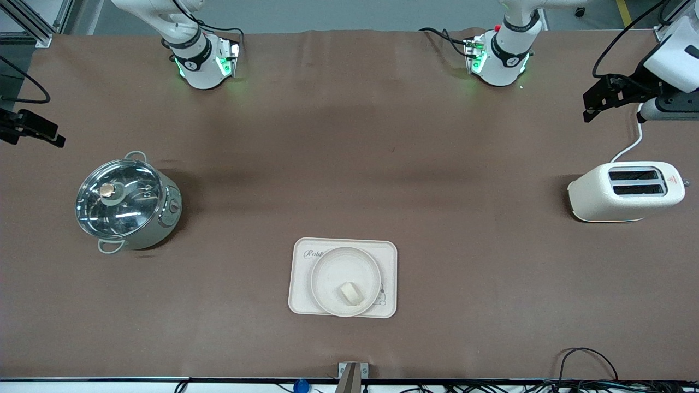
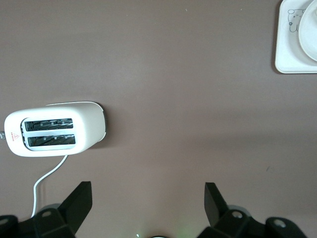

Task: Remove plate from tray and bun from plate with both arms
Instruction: 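Move the right gripper from the steel pot toward the white plate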

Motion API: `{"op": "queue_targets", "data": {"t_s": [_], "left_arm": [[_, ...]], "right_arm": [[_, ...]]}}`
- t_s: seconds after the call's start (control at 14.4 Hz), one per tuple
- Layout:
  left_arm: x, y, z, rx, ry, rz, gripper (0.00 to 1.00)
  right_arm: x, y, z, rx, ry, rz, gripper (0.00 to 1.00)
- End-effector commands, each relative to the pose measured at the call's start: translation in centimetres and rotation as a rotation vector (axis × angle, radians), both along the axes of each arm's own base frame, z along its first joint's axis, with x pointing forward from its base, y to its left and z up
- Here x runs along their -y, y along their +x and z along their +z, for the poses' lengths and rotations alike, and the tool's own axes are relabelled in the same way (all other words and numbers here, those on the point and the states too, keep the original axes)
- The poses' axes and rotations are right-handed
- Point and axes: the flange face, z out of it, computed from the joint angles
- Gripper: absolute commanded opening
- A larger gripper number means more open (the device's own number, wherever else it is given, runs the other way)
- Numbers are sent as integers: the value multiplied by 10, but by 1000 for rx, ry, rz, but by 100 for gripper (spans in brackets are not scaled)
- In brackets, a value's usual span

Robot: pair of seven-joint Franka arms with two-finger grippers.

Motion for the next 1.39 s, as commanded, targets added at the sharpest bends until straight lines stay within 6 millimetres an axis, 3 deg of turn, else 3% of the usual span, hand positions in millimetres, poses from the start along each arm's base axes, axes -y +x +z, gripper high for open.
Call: {"op": "queue_targets", "data": {"t_s": [0.0, 0.28, 0.49, 0.63, 0.91, 1.11, 1.32], "left_arm": [[6, 3, 4, 7, -9, -14, 100], [6, 4, 8, 19, 0, -18, 100], [1, 8, 10, 23, 0, -15, 100], [0, 8, 7, 17, -1, -18, 100], [0, 8, 3, 5, -1, -18, 100], [-1, 10, -1, -5, 0, -15, 100], [1, 17, -11, -15, 2, -18, 100]], "right_arm": [[-4, -11, 4, 8, -16, -12, 100], [-9, -8, 2, 11, -16, -6, 100], [-64, 8, -10, 19, -5, 44, 100], [-93, 26, -40, -9, 74, -34, 100], [-130, 74, -113, -12, 178, -122, 100], [-187, 105, -167, 50, 196, -186, 100], [-250, 123, -227, 113, 203, -246, 100]]}}
